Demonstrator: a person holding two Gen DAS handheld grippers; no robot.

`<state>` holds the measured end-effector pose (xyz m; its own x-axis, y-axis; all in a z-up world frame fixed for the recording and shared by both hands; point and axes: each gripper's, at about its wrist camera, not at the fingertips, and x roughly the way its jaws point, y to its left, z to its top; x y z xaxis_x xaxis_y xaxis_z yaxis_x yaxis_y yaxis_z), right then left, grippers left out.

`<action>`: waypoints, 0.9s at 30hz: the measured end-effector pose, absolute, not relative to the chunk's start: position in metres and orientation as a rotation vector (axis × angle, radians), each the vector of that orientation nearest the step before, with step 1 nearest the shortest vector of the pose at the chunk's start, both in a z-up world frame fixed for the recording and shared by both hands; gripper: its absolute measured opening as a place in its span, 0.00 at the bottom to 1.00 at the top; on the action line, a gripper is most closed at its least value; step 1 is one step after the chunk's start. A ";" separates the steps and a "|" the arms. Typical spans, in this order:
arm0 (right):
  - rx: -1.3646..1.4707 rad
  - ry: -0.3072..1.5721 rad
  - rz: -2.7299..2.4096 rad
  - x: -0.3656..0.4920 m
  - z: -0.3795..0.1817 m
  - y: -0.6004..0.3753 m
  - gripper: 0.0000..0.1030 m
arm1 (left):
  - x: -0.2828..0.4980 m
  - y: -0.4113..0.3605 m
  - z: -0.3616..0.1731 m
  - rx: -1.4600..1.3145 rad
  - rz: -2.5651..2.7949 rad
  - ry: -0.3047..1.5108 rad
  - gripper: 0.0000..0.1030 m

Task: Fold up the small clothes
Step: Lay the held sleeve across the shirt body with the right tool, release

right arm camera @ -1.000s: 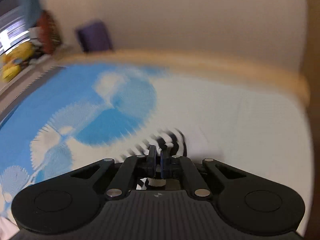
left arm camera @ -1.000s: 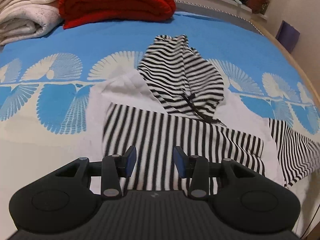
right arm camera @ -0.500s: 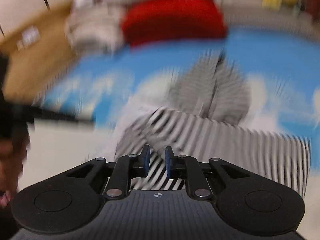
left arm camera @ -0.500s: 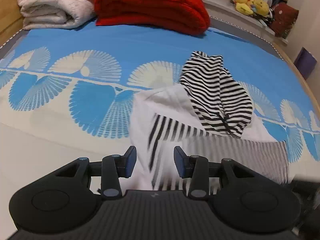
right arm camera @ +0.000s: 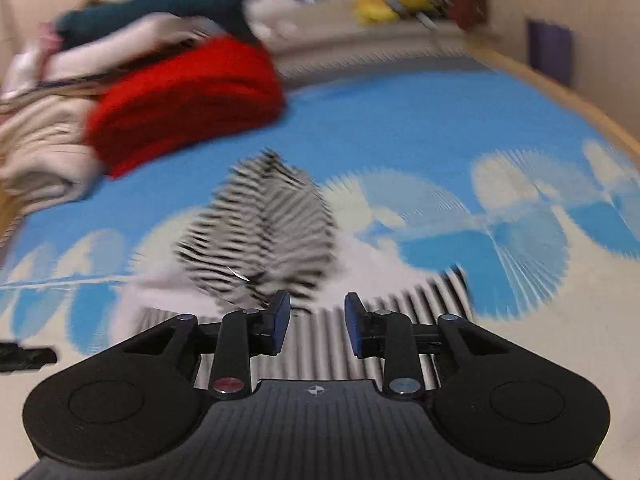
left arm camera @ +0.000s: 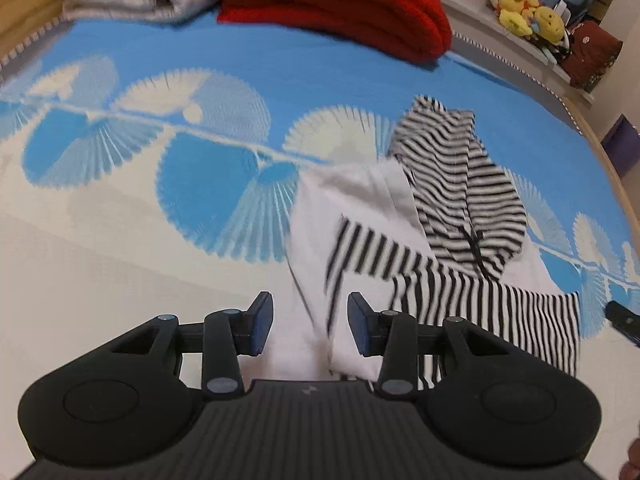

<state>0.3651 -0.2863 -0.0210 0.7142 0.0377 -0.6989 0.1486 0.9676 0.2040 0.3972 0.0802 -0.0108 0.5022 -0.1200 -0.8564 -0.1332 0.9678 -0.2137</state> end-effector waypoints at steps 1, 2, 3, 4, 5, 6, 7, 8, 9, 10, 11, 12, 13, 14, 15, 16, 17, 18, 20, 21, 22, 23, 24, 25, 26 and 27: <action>0.289 0.790 -0.058 0.370 -0.023 -0.292 0.32 | 0.399 0.080 -0.016 -0.283 -0.001 1.067 0.44; 0.322 0.802 -0.054 0.375 -0.026 -0.296 0.32 | 0.401 0.080 -0.021 -0.293 -0.002 1.081 0.44; 0.332 0.811 -0.054 0.379 -0.029 -0.297 0.32 | 0.403 0.079 -0.026 -0.302 -0.002 1.095 0.44; 0.328 0.819 -0.057 0.381 -0.031 -0.298 0.32 | 0.406 0.077 -0.031 -0.310 0.000 1.109 0.44; 0.318 0.828 -0.059 0.384 -0.034 -0.296 0.32 | 0.408 0.075 -0.036 -0.316 0.002 1.122 0.44; 0.306 0.842 -0.063 0.386 -0.037 -0.295 0.33 | 0.410 0.073 -0.040 -0.320 0.002 1.134 0.44; 0.302 0.860 -0.068 0.388 -0.042 -0.293 0.34 | 0.411 0.068 -0.044 -0.316 0.000 1.143 0.44; 0.302 0.890 -0.070 0.389 -0.049 -0.292 0.36 | 0.412 0.062 -0.048 -0.301 -0.004 1.150 0.44; 0.307 0.925 -0.071 0.391 -0.056 -0.291 0.37 | 0.413 0.056 -0.052 -0.282 -0.010 1.155 0.44; 0.317 0.959 -0.078 0.393 -0.064 -0.292 0.38 | 0.413 0.050 -0.055 -0.267 -0.019 1.158 0.44; 0.334 1.003 -0.090 0.394 -0.072 -0.296 0.38 | 0.414 0.045 -0.060 -0.259 -0.029 1.161 0.44; 0.357 1.037 -0.104 0.394 -0.078 -0.299 0.38 | 0.416 0.040 -0.064 -0.254 -0.035 1.168 0.44; 0.379 1.057 -0.115 0.393 -0.084 -0.302 0.38 | 0.418 0.036 -0.070 -0.247 -0.033 1.181 0.44; 0.403 1.073 -0.123 0.392 -0.087 -0.306 0.38 | 0.420 0.033 -0.076 -0.236 -0.024 1.195 0.44; 0.416 1.078 -0.127 0.390 -0.088 -0.309 0.38 | 0.422 0.031 -0.083 -0.223 -0.012 1.210 0.44; 0.420 1.076 -0.130 0.388 -0.088 -0.310 0.38 | 0.423 0.029 -0.089 -0.209 -0.001 1.226 0.44; 0.414 1.071 -0.130 0.388 -0.087 -0.310 0.38 | 0.425 0.027 -0.096 -0.199 0.010 1.242 0.44; 0.403 1.067 -0.128 0.387 -0.086 -0.309 0.38 | 0.426 0.025 -0.101 -0.192 0.015 1.251 0.43; 0.387 1.062 -0.123 0.386 -0.085 -0.307 0.38 | 0.425 0.019 -0.102 -0.145 0.023 1.241 0.28; 0.383 1.065 -0.123 0.385 -0.085 -0.306 0.38 | 0.423 0.016 -0.099 -0.109 0.033 1.225 0.15; 0.379 1.070 -0.125 0.385 -0.086 -0.306 0.38 | 0.421 0.014 -0.094 -0.089 0.036 1.204 0.10; 0.376 1.077 -0.127 0.385 -0.087 -0.304 0.38 | 0.419 0.013 -0.086 -0.085 0.032 1.176 0.09; 0.373 1.083 -0.126 0.386 -0.088 -0.302 0.38 | 0.417 0.013 -0.077 -0.089 0.027 1.151 0.08; 0.372 1.088 -0.123 0.387 -0.089 -0.300 0.38 | 0.413 0.014 -0.066 -0.093 0.023 1.125 0.08; 0.369 1.090 -0.119 0.388 -0.090 -0.298 0.39 | 0.411 0.015 -0.058 -0.100 0.023 1.107 0.08; 0.362 1.090 -0.116 0.388 -0.090 -0.294 0.39 | 0.407 0.018 -0.051 -0.111 0.027 1.092 0.04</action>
